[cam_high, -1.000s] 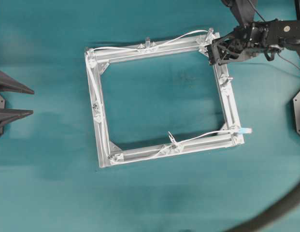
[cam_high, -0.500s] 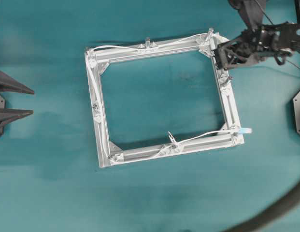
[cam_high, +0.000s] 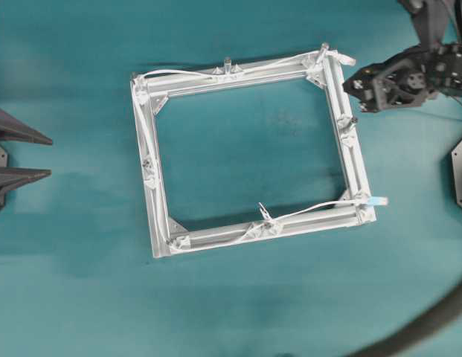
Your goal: Move the cable alternately left and right between 8 pins so it hooks onto each one.
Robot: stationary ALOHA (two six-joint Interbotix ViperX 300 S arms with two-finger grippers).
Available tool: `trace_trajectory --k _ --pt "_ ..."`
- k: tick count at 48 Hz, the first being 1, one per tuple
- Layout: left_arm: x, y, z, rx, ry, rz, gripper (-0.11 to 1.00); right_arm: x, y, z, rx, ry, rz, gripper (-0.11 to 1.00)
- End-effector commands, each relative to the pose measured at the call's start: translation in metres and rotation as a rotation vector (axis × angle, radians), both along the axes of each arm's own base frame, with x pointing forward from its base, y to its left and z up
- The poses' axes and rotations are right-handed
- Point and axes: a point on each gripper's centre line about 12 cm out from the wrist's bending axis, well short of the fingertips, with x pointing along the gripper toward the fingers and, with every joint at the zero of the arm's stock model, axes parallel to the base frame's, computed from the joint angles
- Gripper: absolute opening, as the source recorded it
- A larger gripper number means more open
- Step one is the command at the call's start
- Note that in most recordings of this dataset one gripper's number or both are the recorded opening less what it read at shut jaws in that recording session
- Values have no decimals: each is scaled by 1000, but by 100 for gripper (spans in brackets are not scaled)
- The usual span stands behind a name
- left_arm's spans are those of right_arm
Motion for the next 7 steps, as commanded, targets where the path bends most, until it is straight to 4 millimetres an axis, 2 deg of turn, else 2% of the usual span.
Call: trace_trajectory --k 1,7 --pt "2 1 10 -1 -21 6 72 0 6 11 -49 -81 49 61" --pt "2 1 10 -1 -21 6 72 6 15 15 -122 -156 149 61"
